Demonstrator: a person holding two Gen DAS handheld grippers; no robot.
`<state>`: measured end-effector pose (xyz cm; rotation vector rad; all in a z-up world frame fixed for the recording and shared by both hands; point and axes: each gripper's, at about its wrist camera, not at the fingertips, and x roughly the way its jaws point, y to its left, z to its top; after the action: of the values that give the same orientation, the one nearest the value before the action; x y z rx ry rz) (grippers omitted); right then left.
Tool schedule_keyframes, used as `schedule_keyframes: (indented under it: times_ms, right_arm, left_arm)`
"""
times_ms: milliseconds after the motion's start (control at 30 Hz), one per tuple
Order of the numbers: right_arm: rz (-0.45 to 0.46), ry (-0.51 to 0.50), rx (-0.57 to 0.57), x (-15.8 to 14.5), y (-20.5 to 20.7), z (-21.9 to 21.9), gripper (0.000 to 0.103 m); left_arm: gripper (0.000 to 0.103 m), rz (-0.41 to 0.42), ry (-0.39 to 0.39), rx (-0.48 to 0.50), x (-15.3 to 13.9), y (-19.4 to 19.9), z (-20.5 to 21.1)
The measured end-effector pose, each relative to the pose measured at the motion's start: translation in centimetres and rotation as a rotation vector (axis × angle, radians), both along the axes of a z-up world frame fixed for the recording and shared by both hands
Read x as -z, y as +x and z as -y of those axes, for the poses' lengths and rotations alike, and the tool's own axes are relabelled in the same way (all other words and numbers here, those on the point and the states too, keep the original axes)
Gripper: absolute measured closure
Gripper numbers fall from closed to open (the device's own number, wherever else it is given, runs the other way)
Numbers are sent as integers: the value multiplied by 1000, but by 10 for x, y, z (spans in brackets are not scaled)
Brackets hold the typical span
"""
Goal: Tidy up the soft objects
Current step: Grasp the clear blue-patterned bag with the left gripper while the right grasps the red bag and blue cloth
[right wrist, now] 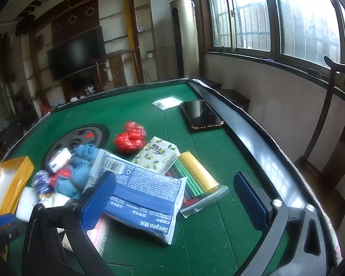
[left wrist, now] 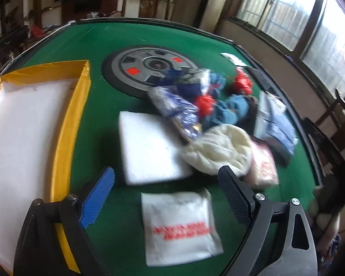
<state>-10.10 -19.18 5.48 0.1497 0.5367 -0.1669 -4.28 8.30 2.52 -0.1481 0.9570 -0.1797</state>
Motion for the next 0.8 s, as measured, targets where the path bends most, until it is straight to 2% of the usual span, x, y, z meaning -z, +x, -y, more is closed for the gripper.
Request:
schedule_keyframes:
  times_ms: [67, 133, 200, 267, 333, 500, 533, 600, 667, 800]
  right_arm:
    - [-3, 3, 1, 1, 1, 0, 2]
    - [-7, 4, 1, 1, 1, 0, 2]
    - [-16, 5, -3, 3, 3, -1, 2]
    - [-23, 3, -8, 4, 5, -2, 2]
    - [-27, 2, -10, 4, 6, -2, 2]
    - [-39, 10, -10, 7, 7, -1, 2]
    - [-43, 10, -10, 7, 7, -1, 2]
    - [-47, 12, -11, 7, 8, -1, 2]
    - [-45, 15, -10, 8, 7, 0, 2]
    - [-55, 15, -14, 9, 8, -1, 2]
  left_arm:
    - [10, 3, 21, -14, 2, 8, -1]
    - [11, -5, -5, -3, 2, 15, -1]
    - [18, -6, -30, 4, 0, 18, -2]
    - [50, -3, -56, 32, -4, 17, -3]
    - [65, 5, -114, 76, -9, 12, -4]
    - [65, 12, -132, 123, -10, 12, -6]
    - [65, 11, -110, 122, -8, 13, -7]
    - [73, 4, -61, 95, -3, 16, -14]
    - [73, 16, -31, 68, -4, 18, -19]
    - [73, 8, -80, 37, -7, 16, -28]
